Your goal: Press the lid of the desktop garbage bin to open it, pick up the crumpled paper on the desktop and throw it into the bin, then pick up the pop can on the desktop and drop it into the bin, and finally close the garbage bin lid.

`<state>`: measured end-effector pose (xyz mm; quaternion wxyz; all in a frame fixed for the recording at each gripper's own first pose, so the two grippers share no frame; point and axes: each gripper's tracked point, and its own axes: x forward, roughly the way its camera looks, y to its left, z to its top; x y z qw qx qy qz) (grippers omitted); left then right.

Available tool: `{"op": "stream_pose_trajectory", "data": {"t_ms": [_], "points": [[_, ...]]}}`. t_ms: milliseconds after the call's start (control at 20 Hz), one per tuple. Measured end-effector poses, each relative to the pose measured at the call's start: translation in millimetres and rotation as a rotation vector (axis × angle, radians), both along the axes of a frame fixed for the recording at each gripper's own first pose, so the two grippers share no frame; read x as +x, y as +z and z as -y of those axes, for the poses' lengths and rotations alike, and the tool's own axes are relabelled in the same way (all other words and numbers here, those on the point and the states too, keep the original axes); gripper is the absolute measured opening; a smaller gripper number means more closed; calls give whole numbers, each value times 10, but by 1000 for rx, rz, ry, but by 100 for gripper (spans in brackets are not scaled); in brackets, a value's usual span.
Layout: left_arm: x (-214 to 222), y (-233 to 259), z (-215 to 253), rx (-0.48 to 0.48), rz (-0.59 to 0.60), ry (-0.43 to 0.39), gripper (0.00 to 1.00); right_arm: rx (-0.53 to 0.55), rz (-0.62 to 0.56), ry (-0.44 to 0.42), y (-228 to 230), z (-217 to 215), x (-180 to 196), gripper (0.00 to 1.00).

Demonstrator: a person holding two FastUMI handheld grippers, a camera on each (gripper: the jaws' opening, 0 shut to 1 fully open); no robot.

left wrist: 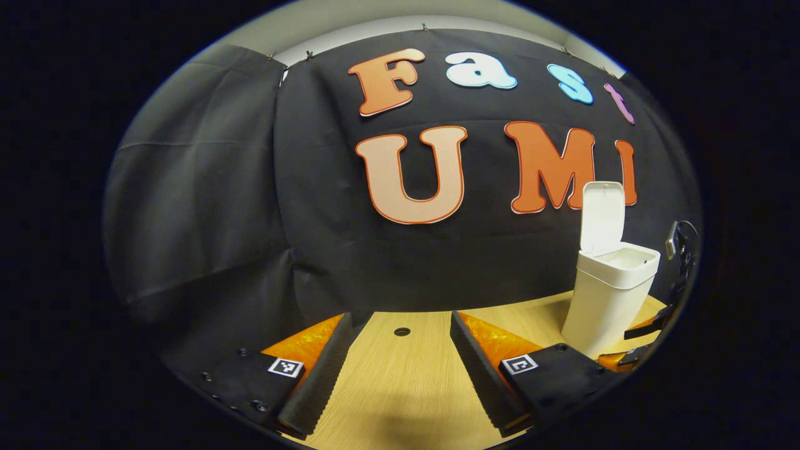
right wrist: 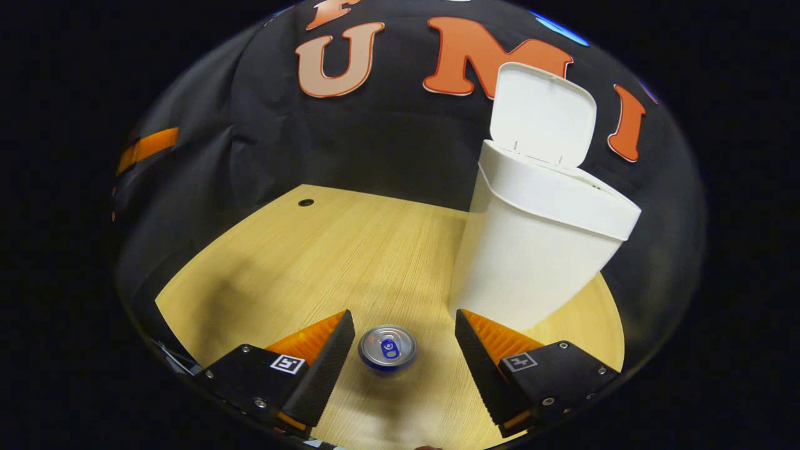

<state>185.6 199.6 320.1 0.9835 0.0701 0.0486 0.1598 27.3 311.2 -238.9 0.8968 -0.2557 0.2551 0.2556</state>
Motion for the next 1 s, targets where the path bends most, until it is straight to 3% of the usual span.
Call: {"op": "stream_pose_trajectory", "data": {"t_ms": [400, 600, 650, 1000], "points": [[-17, -202, -162, -14, -37, 37, 99, -142, -92, 18, -629, 146, -3, 99], [5, -263, -216, -9, -52, 47, 99, -148, -139, 32, -769, 127, -40, 90], [8, -255, -216, -8, -52, 45, 99, -135, -143, 33, -756, 141, -47, 84], [74, -262, -206, -15, -50, 37, 96, -122, -120, 33, -471, 233, -93, 78]]}}
